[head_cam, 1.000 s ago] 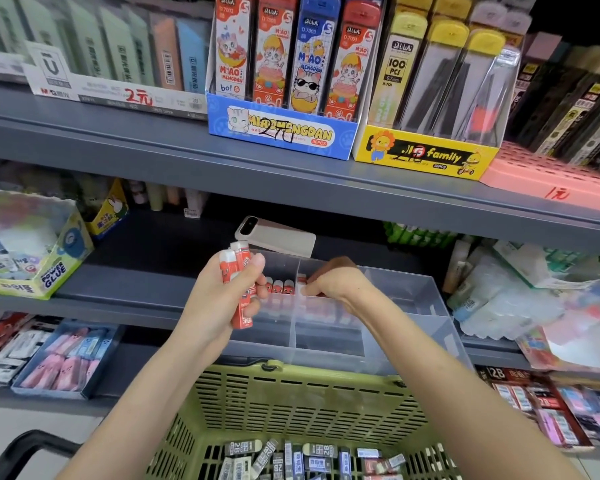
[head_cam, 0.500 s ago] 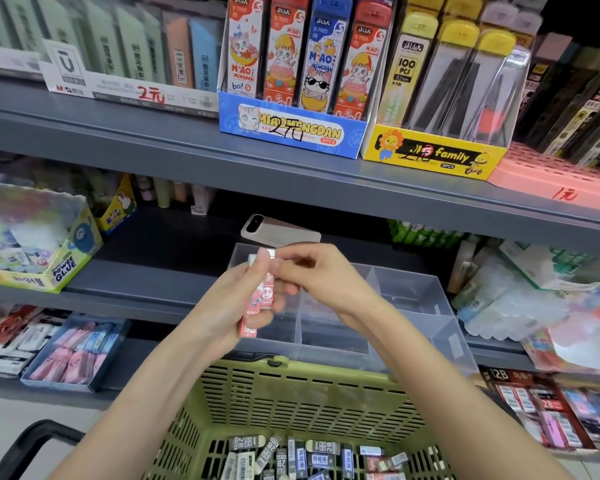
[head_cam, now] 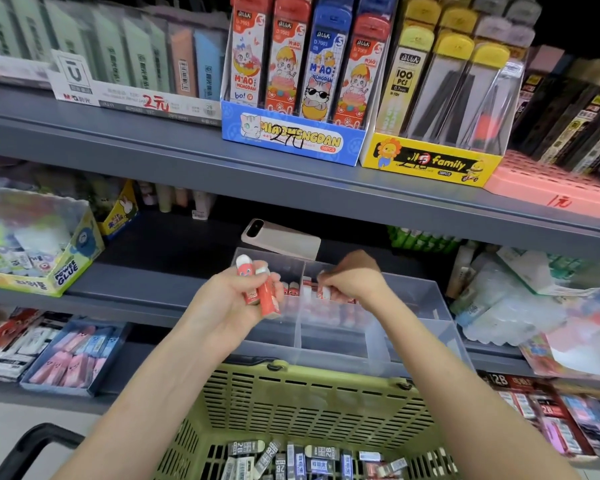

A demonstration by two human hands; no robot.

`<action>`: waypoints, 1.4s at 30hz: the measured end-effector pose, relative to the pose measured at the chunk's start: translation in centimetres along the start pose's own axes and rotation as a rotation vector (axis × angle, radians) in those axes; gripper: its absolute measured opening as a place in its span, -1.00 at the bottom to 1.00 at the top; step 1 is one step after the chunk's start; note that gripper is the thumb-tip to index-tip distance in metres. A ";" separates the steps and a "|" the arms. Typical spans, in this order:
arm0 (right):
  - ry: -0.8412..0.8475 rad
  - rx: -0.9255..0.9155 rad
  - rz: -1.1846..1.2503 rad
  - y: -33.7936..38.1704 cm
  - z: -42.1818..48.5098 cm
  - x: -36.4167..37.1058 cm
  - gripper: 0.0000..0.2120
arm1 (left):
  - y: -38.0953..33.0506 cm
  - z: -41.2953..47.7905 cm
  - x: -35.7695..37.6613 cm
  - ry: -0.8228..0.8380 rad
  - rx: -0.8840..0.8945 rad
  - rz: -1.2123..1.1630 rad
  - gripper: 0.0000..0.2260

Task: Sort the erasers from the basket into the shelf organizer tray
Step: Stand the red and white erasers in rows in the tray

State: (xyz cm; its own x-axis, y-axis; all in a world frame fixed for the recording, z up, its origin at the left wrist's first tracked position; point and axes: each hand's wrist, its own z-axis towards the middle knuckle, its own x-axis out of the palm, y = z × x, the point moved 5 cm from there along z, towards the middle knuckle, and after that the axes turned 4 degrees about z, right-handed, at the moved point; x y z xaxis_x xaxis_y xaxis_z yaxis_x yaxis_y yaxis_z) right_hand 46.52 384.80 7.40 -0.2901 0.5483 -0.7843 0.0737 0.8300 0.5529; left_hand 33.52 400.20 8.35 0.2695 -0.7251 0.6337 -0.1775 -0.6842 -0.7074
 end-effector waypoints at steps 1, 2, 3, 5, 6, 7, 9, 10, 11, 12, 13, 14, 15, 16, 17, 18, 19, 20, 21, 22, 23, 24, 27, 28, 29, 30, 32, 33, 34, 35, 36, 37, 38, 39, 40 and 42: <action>0.017 0.003 -0.030 0.2 0.2 0.5 -0.79 | 0.0 0.0 0.1 0.002 0.015 0.015 -0.87; 0.031 0.000 -0.051 0.3 0.3 1.0 -0.74 | 0.1 0.0 0.0 0.007 0.030 0.038 -0.88; 0.037 -0.005 -0.068 0.3 0.4 1.4 -0.70 | 0.1 0.1 0.0 0.008 0.042 0.054 -0.89; 0.035 -0.023 -0.125 0.4 0.5 1.7 -0.66 | 0.1 0.1 -0.2 -0.001 0.059 0.064 -0.92; 0.043 -0.028 -0.169 0.4 0.5 1.7 -0.65 | 0.1 0.2 -0.3 -0.005 0.064 0.064 -0.93; 0.049 -0.031 -0.220 0.4 0.3 1.6 -0.65 | 0.1 0.2 -0.4 -0.009 0.068 0.064 -0.92; -0.013 -0.070 -0.264 0.6 -0.5 1.0 -0.67 | 0.0 0.1 -0.3 -0.012 0.077 0.062 -0.90; -0.083 -0.129 -0.217 0.9 -1.1 0.6 -0.69 | 0.0 0.1 -0.3 -0.013 0.081 0.059 -0.90; -0.159 -0.217 -0.114 1.3 -2.0 0.2 -0.72 | 0.0 0.1 -0.3 -0.015 0.087 0.056 -0.90; -0.212 -0.315 0.042 1.9 -3.2 -0.1 -0.75 | 0.1 0.1 -0.3 -0.015 0.091 0.054 -0.89; -0.214 -0.409 0.215 2.6 -4.5 -0.3 -0.80 | 0.1 0.1 -0.2 -0.011 0.092 0.055 -0.88; -0.170 -0.490 0.333 3.4 -5.6 -0.3 -0.85 | 0.1 0.1 -0.1 -0.002 0.091 0.060 -0.87; -0.104 -0.561 0.359 4.2 -6.6 -0.2 -0.84 | 0.2 0.1 0.0 0.011 0.088 0.070 -0.86; -0.035 -0.622 0.319 4.8 -7.4 0.0 -0.80 | 0.2 0.0 0.1 0.025 0.085 0.085 -0.85; 0.034 -0.662 0.261 5.3 -7.9 0.3 -0.77 | 0.1 -0.1 0.2 0.038 0.086 0.107 -0.82; 0.095 -0.680 0.229 5.6 -8.2 0.6 -0.77 | -0.1 -0.2 0.2 0.050 0.089 0.135 -0.79; 0.143 -0.692 0.247 5.9 -8.4 0.6 -0.79 | -0.4 -0.4 0.2 0.063 0.093 0.164 -0.74; 0.178 -0.704 0.301 6.0 -8.5 0.5 -0.82 | -0.6 -0.5 0.2 0.077 0.096 0.188 -0.70; 0.210 -0.713 0.376 6.1 -8.5 0.6 -0.84 | -0.9 -0.7 0.2 0.087 0.104 0.206 -0.66; 0.244 -0.704 0.462 6.1 -8.4 0.7 -0.85 | -1.3 -0.8 0.1 0.089 0.117 0.219 -0.66; 0.277 -0.675 0.558 6.1 -8.2 0.9 -0.85 | -1.6 -0.9 0.1 0.076 0.137 0.238 -0.70; 0.304 -0.629 0.663 6.1 -7.7 1.0 -0.86 | -2.2 -0.9 -0.1 0.051 0.163 0.261 -0.77; 0.262 -0.440 0.943 5.7 -5.5 0.6 -0.88 | -4.2 -0.7 -1.6 -0.082 0.249 0.258 -0.91; 0.212 -0.381 0.964 5.6 -4.7 0.4 -0.88 | -4.8 -0.6 -2.5 -0.148 0.249 0.224 -0.86; 0.170 -0.335 0.927 5.5 -4.0 0.4 -0.87 | -5.3 -0.6 -3.5 -0.213 0.244 0.195 -0.82; 0.143 -0.303 0.846 5.6 -3.4 0.6 -0.87 | -5.7 -0.7 -4.3 -0.263 0.241 0.183 -0.79; 0.128 -0.250 0.620 6.1 -2.6 1.8 -0.88 | -6.0 -0.8 -5.6 -0.296 0.244 0.229 -0.75; 0.123 -0.237 0.474 6.4 -2.3 2.4 -0.94 | -6.0 -0.8 -6.0 -0.291 0.250 0.284 -0.75; 0.108 -0.241 0.315 6.9 -2.1 2.9 -0.97 | -5.9 -0.9 -6.3 -0.285 0.257 0.359 -0.75; 0.091 -0.239 0.165 7.2 -1.7 3.2 -0.91 | -5.8 -1.0 -6.5 -0.280 0.265 0.450 -0.76; 0.088 -0.228 0.044 7.4 -1.4 3.5 -0.88 | -5.7 -1.1 -6.5 -0.276 0.276 0.534 -0.76; 0.112 -0.209 -0.047 7.6 -1.2 3.7 -0.89 | -5.7 -1.2 -6.6 -0.266 0.291 0.599 -0.77; 0.156 -0.196 -0.114 7.8 -1.1 4.0 -0.90 | -5.6 -1.3 -6.5 -0.249 0.306 0.636 -0.79; 0.187 -0.184 -0.160 7.8 -1.0 4.3 -0.90 | -5.6 -1.3 -6.5 -0.232 0.315 0.650 -0.81; 0.194 -0.178 -0.185 7.8 -0.8 4.5 -0.91 | -5.5 -1.3 -6.3 -0.219 0.320 0.653 -0.83; 0.159 -0.211 -0.273 7.8 -0.5 5.2 -0.85 | -5.4 -1.2 -6.0 -0.218 0.335 0.637 -0.88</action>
State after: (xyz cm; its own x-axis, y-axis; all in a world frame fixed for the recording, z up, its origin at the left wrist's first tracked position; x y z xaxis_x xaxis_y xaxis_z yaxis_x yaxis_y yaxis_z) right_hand 45.06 394.05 7.79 -0.4178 0.2730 -0.8666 -0.2206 0.8948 0.3882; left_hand 31.68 408.16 8.71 0.3988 -0.9169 0.0178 -0.0734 -0.0513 -0.9960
